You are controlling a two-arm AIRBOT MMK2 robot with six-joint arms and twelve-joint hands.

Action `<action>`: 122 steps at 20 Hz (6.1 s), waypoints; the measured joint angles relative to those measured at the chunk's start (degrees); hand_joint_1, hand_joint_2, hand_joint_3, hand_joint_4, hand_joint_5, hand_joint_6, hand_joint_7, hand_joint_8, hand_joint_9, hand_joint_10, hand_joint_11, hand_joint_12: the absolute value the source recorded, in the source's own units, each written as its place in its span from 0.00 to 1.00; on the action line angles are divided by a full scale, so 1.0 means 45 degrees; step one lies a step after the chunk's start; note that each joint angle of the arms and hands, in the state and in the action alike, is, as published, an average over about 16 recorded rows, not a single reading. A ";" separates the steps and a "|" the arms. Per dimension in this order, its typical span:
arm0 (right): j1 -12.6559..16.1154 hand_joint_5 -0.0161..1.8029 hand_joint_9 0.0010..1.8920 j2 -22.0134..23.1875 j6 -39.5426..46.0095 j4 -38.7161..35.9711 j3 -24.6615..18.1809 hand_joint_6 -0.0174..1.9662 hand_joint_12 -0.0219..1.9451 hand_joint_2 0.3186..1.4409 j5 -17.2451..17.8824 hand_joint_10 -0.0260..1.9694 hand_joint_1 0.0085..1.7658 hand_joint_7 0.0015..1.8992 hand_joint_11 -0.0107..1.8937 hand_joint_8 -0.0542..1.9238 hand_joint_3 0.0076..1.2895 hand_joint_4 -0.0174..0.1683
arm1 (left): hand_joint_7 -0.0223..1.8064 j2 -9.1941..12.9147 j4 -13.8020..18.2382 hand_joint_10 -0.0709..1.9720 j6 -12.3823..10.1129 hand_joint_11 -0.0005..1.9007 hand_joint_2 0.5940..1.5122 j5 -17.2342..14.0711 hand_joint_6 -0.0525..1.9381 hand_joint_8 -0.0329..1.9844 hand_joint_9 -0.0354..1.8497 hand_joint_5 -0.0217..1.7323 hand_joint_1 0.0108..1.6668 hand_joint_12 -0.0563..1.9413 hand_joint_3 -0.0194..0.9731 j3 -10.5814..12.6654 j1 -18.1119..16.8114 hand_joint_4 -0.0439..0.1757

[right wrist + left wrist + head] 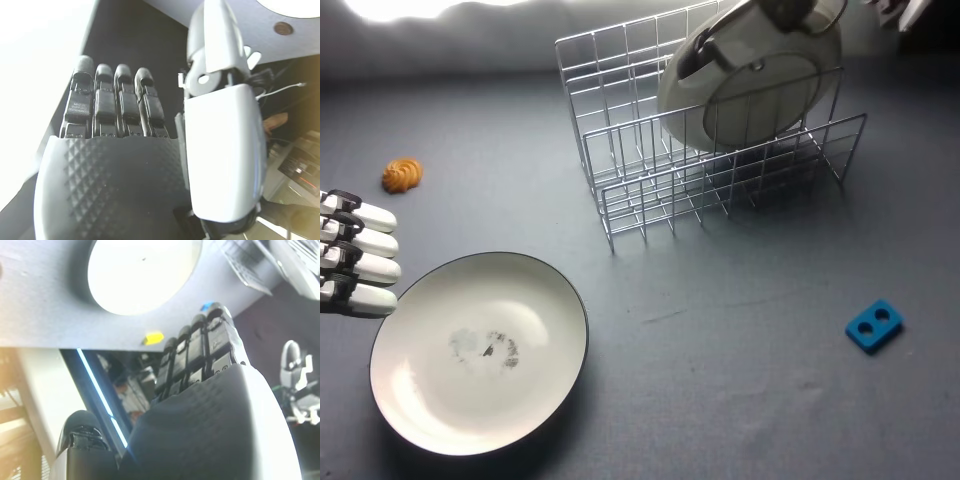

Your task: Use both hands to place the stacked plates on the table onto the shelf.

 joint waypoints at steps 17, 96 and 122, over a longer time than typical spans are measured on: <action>0.0073 0.02 0.01 0.0388 -0.3844 0.4006 -0.1026 0.02 0.01 0.60 0.0010 0.02 0.66 0.00 0.02 0.03 0.01 0.11 | 0.02 -0.0967 -0.1355 0.04 0.0115 0.01 0.47 0.1505 0.03 0.02 0.03 0.02 0.01 0.03 0.03 -0.0236 0.2188 0.19; -0.4081 0.02 0.01 0.0520 -2.3629 2.1799 -0.3566 0.02 0.01 0.61 0.0384 0.02 0.51 0.01 0.02 0.03 0.01 0.12 | 0.02 -0.1988 -0.5628 0.03 0.0576 0.01 0.46 0.3307 0.03 0.02 0.02 0.02 0.01 0.03 0.03 0.0224 0.5369 0.18; -0.5601 0.02 0.01 -0.0863 -2.7368 2.3485 -0.3205 0.02 0.01 0.59 0.0567 0.02 0.57 0.01 0.02 0.03 0.01 0.12 | 0.01 -0.2246 -0.6135 0.01 0.0601 0.02 0.46 0.4179 0.02 0.01 0.01 0.00 0.01 0.04 0.03 -0.0303 0.6411 0.17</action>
